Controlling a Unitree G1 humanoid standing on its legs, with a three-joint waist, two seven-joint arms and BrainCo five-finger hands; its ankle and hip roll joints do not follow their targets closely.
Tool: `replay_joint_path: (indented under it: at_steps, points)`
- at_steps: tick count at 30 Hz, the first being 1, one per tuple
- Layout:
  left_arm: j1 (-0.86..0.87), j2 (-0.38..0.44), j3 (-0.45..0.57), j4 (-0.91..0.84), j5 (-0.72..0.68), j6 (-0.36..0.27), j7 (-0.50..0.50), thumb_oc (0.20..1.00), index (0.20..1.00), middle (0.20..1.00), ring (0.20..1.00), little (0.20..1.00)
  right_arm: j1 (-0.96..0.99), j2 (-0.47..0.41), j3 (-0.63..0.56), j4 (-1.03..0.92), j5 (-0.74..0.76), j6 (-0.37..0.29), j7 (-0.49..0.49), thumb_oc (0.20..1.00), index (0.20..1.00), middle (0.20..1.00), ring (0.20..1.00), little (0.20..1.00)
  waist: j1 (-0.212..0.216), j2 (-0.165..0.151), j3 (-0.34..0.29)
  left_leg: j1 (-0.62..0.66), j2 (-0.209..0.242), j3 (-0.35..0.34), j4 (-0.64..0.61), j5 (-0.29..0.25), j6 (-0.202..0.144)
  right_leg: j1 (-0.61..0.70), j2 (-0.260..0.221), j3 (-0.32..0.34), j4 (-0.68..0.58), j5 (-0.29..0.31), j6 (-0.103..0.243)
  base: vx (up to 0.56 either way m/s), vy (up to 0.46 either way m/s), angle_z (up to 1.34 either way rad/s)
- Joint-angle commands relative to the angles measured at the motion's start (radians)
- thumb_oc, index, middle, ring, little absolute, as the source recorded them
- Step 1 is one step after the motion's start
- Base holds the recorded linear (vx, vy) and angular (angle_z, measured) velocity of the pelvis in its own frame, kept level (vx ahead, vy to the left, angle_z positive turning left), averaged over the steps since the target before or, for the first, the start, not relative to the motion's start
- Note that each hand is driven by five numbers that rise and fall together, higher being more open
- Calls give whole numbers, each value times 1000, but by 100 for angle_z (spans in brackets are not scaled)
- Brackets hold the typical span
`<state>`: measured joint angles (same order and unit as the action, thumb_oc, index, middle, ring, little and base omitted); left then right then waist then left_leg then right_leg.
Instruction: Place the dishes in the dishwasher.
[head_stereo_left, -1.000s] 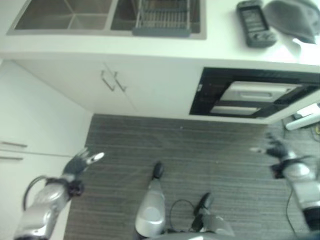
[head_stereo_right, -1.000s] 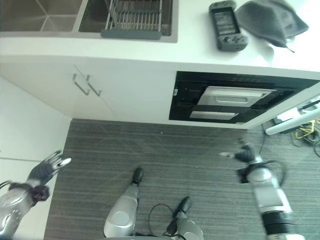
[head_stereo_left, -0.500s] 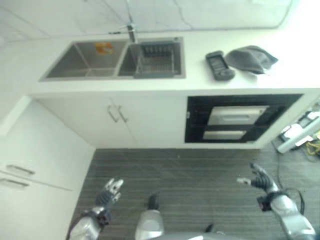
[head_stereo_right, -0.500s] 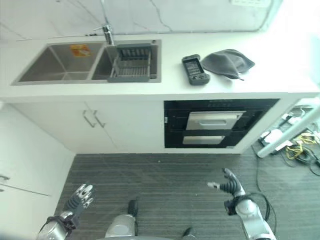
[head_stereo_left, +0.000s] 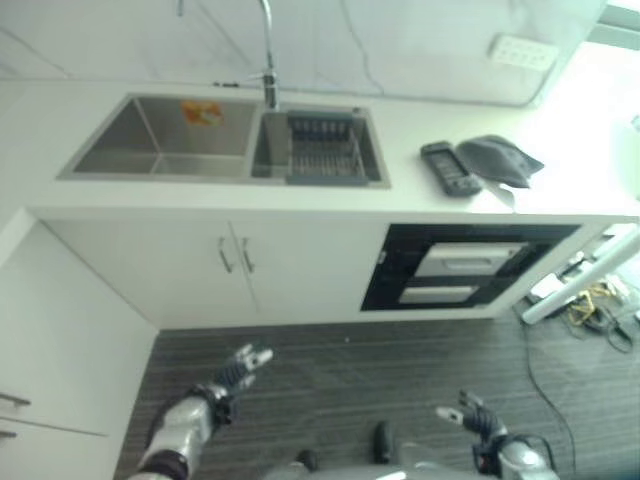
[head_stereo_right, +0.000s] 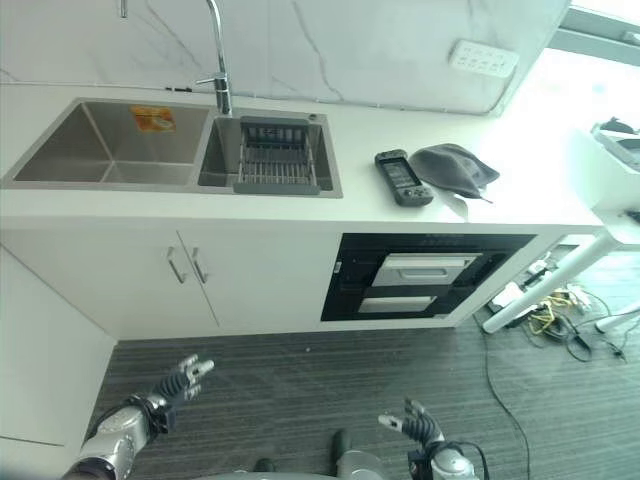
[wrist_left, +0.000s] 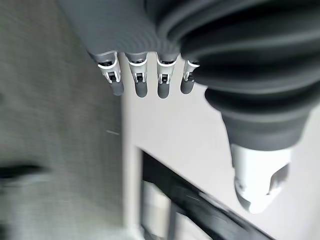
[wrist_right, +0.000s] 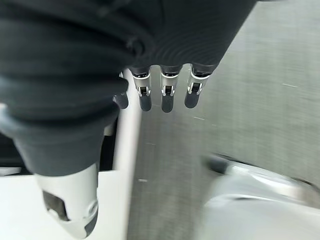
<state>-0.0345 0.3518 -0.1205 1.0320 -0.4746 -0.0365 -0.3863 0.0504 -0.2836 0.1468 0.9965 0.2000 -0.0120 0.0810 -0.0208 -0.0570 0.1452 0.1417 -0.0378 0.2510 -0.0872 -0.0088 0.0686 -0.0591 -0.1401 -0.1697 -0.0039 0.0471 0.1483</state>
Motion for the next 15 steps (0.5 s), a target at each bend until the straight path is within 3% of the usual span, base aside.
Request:
replay_joint_path:
  at_steps: [1, 5, 15]
  points:
    - [1, -16, 21, 5, 6, -35, -19, 1000, 1000, 1000, 1000, 1000, -68, -32, 3, 2, -1, -86, 24, 1000, 1000, 1000, 1000, 1000, 11, 9, -31, -29, 79, -90, 0, -26, -91, 137, 19, -22, -77, 26, -10, 89, -119, 26]
    - [-18, -73, 79, 134, -91, -82, 28, 1000, 1000, 1000, 1000, 1000, -109, -1, 13, 155, 14, -75, 16, 1000, 1000, 1000, 1000, 1000, 23, 15, -80, 10, 78, -95, 0, -39, -89, 202, 42, -20, -82, -14, -41, 80, -88, 5]
    - [-16, -78, 97, 135, -130, -111, 31, 1000, 1000, 1000, 1000, 1000, -116, -3, 13, 162, 21, -73, 22, 1000, 1000, 1000, 1000, 1000, 23, 23, -105, 41, 82, -107, 0, -51, -92, 241, 55, -28, -80, -42, -54, 18, -11, 5]
